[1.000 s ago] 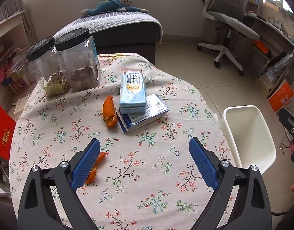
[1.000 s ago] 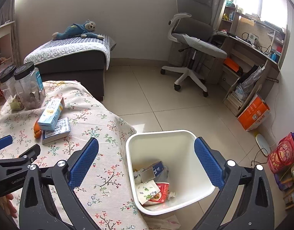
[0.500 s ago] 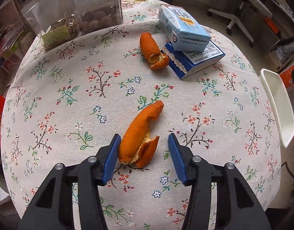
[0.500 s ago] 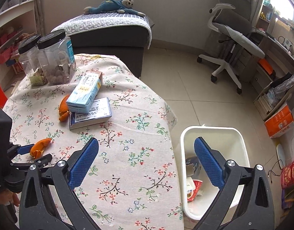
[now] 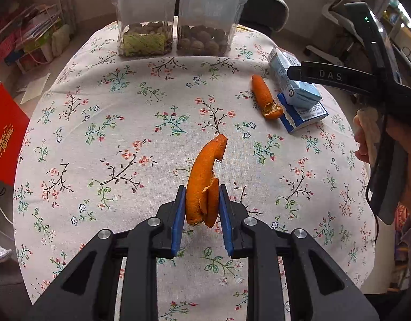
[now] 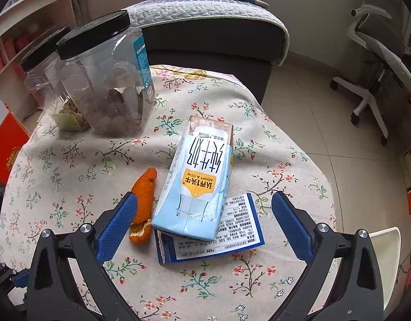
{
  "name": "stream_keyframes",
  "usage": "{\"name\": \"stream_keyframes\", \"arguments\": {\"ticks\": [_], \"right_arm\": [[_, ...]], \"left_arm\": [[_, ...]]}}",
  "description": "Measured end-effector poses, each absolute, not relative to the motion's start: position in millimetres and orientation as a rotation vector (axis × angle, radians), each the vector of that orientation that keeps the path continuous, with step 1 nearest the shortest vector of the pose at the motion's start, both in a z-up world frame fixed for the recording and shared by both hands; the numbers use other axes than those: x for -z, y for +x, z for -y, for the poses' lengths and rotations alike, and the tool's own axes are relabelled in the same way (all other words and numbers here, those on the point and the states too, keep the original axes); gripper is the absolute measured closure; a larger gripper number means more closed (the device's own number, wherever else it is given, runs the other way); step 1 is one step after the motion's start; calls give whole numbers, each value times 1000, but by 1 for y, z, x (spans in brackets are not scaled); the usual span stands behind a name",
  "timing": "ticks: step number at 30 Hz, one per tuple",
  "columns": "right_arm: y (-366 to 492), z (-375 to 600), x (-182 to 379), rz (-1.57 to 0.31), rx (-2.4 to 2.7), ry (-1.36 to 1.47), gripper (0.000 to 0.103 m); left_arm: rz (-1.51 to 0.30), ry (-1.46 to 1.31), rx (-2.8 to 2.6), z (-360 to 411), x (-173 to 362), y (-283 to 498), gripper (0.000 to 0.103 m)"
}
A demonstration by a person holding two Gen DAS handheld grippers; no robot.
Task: Collect trash
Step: 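Carry the orange peel and milk carton over the bin and release both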
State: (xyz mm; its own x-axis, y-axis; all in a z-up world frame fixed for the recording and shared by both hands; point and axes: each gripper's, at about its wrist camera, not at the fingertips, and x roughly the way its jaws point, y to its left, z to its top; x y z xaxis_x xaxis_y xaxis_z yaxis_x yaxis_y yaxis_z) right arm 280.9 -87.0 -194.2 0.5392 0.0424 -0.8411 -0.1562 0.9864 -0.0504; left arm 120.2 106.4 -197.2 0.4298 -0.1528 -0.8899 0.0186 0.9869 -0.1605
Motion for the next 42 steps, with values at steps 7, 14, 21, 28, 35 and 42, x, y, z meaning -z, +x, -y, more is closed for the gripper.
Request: {"name": "stream_keyframes", "arguments": {"ticks": [7, 14, 21, 28, 35, 42], "right_arm": [[280, 93, 212, -1047, -175, -29, 51], [224, 97, 179, -977, -207, -44, 51], [147, 104, 142, -924, -227, -110, 51], [90, 128, 113, -888, -222, -104, 50], [75, 145, 123, -851, -180, -83, 50], [77, 167, 115, -808, -146, -69, 50]], "left_arm": [[-1097, -160, 90, -119, 188, 119, 79], [-1023, -223, 64, -127, 162, 111, 79], [-970, -269, 73, -124, 140, 93, 79], [-927, -262, 121, -104, 122, 79, 79], [-898, -191, 149, -66, 120, 70, 79], [-881, -134, 183, -27, 118, 75, 78]]}}
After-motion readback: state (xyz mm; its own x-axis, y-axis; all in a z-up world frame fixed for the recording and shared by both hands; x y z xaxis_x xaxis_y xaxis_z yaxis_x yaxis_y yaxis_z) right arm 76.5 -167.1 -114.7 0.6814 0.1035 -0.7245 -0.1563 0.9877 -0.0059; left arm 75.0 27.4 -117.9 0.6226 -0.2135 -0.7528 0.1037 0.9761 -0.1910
